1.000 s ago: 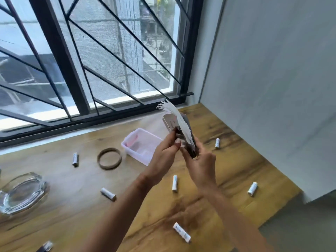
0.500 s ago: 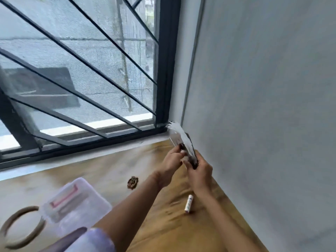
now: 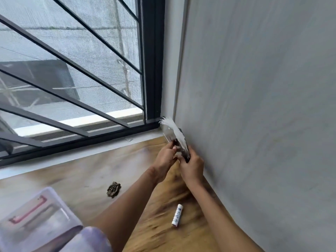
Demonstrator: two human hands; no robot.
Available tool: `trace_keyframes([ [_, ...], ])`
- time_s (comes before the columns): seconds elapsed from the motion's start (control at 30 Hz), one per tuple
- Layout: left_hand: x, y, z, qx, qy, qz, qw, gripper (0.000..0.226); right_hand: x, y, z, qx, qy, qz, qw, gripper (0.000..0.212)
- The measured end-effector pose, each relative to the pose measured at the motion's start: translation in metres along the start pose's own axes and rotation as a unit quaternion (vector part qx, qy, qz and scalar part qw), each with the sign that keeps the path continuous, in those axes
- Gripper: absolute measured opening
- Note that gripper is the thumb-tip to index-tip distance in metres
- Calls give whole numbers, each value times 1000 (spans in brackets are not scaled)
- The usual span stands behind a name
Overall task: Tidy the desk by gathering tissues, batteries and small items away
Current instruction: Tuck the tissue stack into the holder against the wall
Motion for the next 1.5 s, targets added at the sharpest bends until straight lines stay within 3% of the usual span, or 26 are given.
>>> trace_keyframes([
  [0.3,-16,-2,5,-4,-8,3,1000,41,13,7,-3,10,6,3,1000,30],
  [0.57,-12,-2,-15,-5,-24,30,999,41,19,11,-2,-2,39,-1,999,53],
  [0.83,12,-19,-73,3,43,56,997,40,6,2,-32,44,8,-17,999,68],
  [1.0,18,-52,-135,50,63,45,996,36,-32,-6,-89,54,-61,-7,997,66],
  [1.2,34,-102,-225,72,97,46,992,37,-82,2,-192,1,-104,7,995,59],
  [1.5,20,-200,-395,191,115,-76,972,36,-134,20,-348,-52,-124,51,990,39],
])
Point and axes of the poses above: each hand's wrist, its own z-axis towards the middle knuckle, its own y-axis out of the palm, x = y × z, the point moved 4 cm from there along z, towards the middle knuckle, and after that the axes turned 7 degrees about y, right-handed, at the moved point
